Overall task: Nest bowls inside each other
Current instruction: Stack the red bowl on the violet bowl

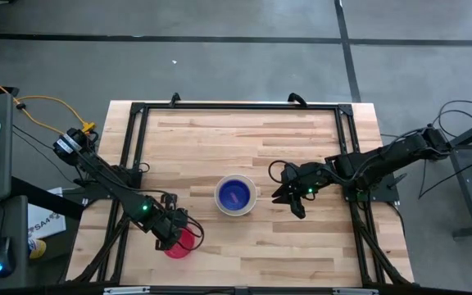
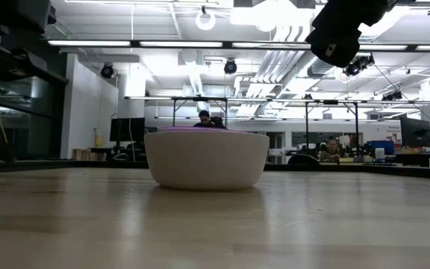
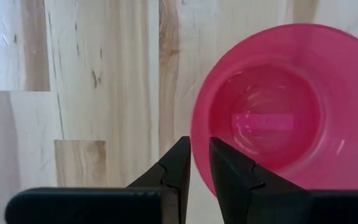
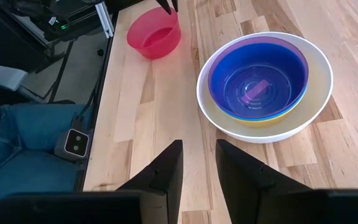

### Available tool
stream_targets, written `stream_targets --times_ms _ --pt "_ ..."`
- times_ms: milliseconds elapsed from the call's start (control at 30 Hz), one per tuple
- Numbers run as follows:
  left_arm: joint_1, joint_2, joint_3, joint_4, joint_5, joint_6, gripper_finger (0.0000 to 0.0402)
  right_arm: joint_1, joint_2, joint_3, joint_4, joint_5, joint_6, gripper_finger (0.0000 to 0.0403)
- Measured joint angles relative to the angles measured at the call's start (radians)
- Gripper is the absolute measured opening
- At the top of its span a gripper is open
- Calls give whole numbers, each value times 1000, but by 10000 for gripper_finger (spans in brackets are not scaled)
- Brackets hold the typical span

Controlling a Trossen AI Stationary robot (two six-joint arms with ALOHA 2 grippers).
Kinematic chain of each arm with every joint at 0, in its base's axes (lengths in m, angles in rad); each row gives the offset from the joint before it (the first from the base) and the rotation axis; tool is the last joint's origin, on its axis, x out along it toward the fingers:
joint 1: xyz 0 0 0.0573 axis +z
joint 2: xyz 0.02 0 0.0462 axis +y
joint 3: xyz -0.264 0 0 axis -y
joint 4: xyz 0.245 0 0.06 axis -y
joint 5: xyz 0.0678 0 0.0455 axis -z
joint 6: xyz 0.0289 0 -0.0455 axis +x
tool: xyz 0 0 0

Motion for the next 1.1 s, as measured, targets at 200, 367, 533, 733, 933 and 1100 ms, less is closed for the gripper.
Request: stream_targets --times_ms 200,367,533,733,933,1100 --pt "0 0 0 5 14 -17 59 0 0 0 0 0 0 89" --pt "0 3 0 3 17 -36 59 0 0 0 0 0 0 89" --pt "0 3 0 -4 17 -50 59 0 0 0 0 0 0 89" --pt "0 3 0 -11 14 -65 59 0 0 0 0 0 0 89" --pt "0 27 0 -12 17 -78 59 0 0 0 0 0 0 89" --pt "0 38 -1 -8 28 -84 59 0 0 0 0 0 0 89"
